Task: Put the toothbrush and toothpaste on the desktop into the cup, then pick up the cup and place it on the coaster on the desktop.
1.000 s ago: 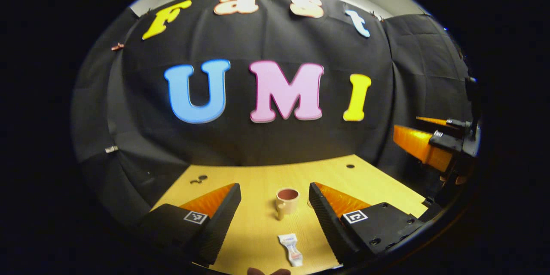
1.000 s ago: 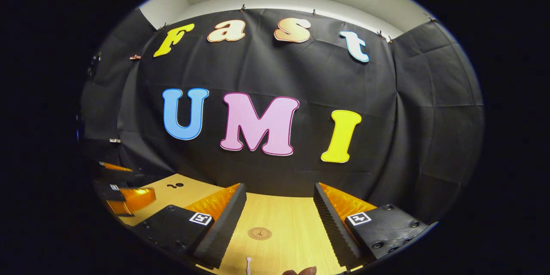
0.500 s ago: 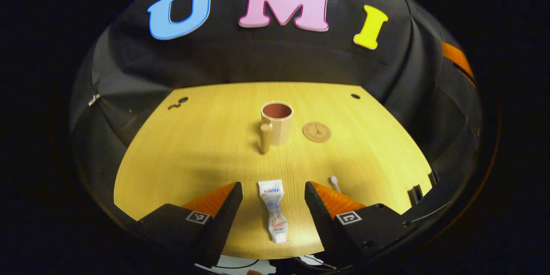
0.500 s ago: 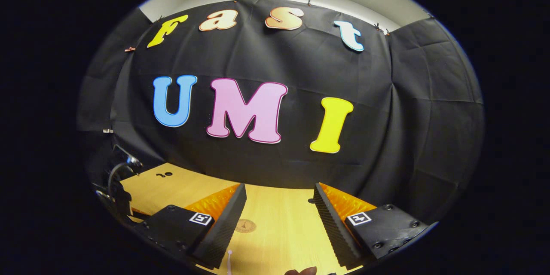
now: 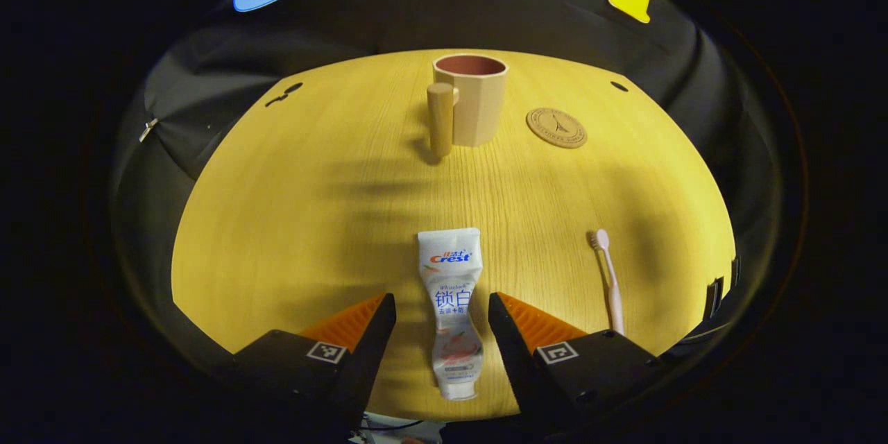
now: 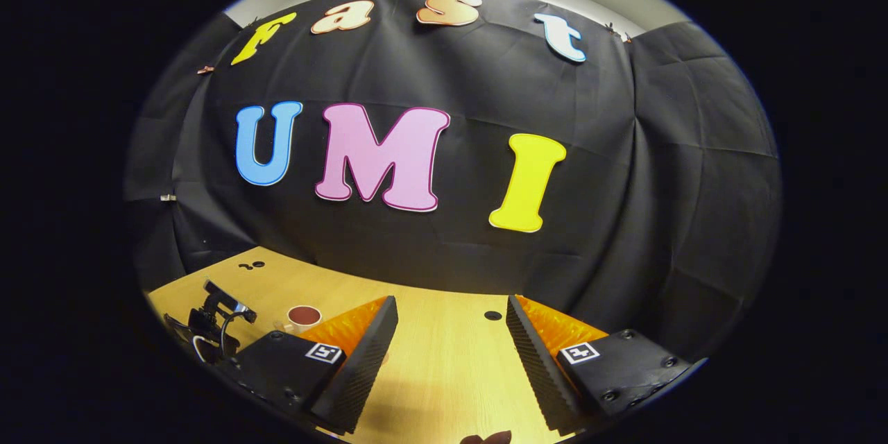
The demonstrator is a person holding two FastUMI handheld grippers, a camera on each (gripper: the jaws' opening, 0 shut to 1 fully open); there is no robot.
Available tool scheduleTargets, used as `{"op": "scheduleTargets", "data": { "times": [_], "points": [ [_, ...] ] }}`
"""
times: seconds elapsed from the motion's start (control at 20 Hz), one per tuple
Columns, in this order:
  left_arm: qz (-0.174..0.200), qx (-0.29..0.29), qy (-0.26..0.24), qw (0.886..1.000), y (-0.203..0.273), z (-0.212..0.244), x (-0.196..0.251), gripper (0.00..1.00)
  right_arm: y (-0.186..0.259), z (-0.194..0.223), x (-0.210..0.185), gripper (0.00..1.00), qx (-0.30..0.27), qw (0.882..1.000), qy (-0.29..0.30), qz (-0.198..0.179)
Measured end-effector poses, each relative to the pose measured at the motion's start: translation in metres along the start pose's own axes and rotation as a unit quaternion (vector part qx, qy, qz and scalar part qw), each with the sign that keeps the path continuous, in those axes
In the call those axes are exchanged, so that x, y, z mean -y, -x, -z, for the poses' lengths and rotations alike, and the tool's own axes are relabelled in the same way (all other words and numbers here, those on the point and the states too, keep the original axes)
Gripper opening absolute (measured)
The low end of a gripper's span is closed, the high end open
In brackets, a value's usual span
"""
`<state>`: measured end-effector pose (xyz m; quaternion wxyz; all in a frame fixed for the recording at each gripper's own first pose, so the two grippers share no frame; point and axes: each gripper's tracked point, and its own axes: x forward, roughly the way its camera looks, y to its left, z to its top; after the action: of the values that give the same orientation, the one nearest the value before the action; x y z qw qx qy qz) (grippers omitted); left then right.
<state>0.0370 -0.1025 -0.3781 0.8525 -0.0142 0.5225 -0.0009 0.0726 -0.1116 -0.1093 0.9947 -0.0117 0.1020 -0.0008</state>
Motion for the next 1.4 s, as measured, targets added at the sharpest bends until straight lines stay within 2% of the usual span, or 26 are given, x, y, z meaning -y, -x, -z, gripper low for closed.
{"op": "scheduleTargets", "data": {
  "times": [0.25, 0.3, 0.45, 0.55, 0.65, 0.7, 0.75, 0.95, 1.0, 1.05, 1.25, 1.4],
  "points": [
    [-0.012, -0.026, -0.002, 1.0, -0.015, 0.003, 0.003, 0.81, -0.012, 0.013, 0.012, 0.97, -0.008, 1.0, -0.011, -0.004],
    [-0.007, -0.031, -0.003, 0.999, -0.016, 0.004, 0.006, 0.76, -0.013, 0.014, 0.013, 0.97, -0.009, 1.0, -0.013, -0.006],
    [0.004, -0.043, 0.021, 0.999, -0.016, 0.005, 0.01, 0.71, -0.018, 0.021, 0.014, 0.97, -0.013, 0.999, -0.031, -0.011],
    [0.003, -0.053, 0.027, 0.998, -0.018, 0.006, 0.009, 0.62, -0.018, 0.026, 0.013, 0.97, -0.014, 0.999, -0.041, -0.012],
    [0.015, -0.066, -0.005, 0.998, -0.016, 0.006, 0.01, 0.54, -0.015, 0.031, 0.009, 0.97, -0.017, 0.999, -0.046, -0.016],
    [0.021, -0.073, -0.028, 0.997, -0.012, 0.007, 0.009, 0.41, -0.013, 0.034, 0.005, 0.97, -0.021, 0.998, -0.048, -0.02],
    [0.025, -0.08, -0.046, 0.995, -0.009, 0.006, 0.005, 0.36, -0.01, 0.037, 0.002, 0.97, -0.027, 0.998, -0.05, -0.023],
    [0.048, -0.073, -0.059, 0.994, -0.011, 0.001, 0.005, 0.25, 0.008, 0.062, -0.02, 0.97, -0.068, 0.995, -0.053, -0.041],
    [0.057, -0.073, -0.063, 0.994, -0.01, 0.001, 0.006, 0.17, 0.012, 0.072, -0.025, 0.97, -0.084, 0.994, -0.049, -0.044],
    [0.068, -0.079, -0.062, 0.993, -0.011, 0.003, 0.006, 0.22, 0.018, 0.08, -0.033, 0.97, -0.101, 0.993, -0.046, -0.05],
    [0.103, -0.05, -0.062, 0.992, 0.007, -0.004, 0.007, 0.21, 0.035, 0.112, -0.067, 0.97, -0.161, 0.983, -0.044, -0.07],
    [0.112, -0.019, -0.058, 0.992, 0.035, -0.008, -0.011, 0.21, 0.043, 0.133, -0.093, 0.97, -0.194, 0.977, -0.039, -0.076]
  ]
}}
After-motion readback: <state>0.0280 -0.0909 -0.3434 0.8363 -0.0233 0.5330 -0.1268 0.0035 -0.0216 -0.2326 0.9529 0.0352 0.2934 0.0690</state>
